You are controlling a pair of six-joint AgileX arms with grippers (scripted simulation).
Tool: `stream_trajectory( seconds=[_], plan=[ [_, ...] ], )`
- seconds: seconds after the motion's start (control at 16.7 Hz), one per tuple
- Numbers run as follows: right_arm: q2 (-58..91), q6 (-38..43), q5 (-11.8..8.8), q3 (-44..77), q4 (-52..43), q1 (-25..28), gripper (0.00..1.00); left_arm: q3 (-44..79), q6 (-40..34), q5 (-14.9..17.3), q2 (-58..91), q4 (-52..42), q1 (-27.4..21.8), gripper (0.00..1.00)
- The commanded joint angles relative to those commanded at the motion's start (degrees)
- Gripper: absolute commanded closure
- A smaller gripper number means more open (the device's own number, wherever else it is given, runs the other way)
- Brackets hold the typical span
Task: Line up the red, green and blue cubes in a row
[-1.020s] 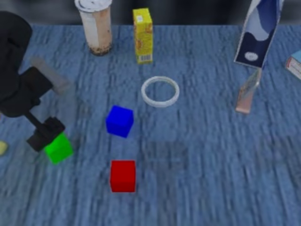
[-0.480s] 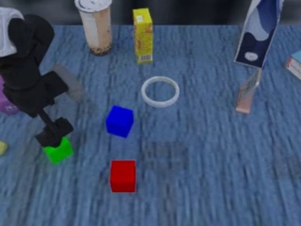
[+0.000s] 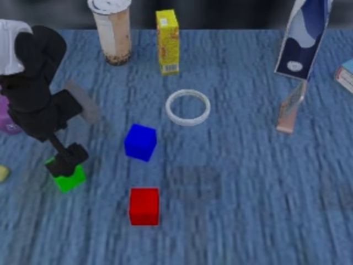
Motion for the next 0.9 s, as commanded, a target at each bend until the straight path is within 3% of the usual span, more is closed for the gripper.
stream_trajectory(
  seconds=[0.36,0.66,0.9],
  plan=[
    [0.0,0.0,0.0,0.0,0.0,0.0,0.0,-6.1,0.0,0.0,5.8,12.0,0.0,0.0],
    [0.0,0.0,0.0,0.0,0.0,0.0,0.0,-6.5,0.0,0.0,6.2,12.8,-0.1,0.0],
    [0.0,0.0,0.0,0.0,0.0,0.0,0.0,-6.5,0.0,0.0,6.2,12.8,-0.1,0.3]
  ],
)
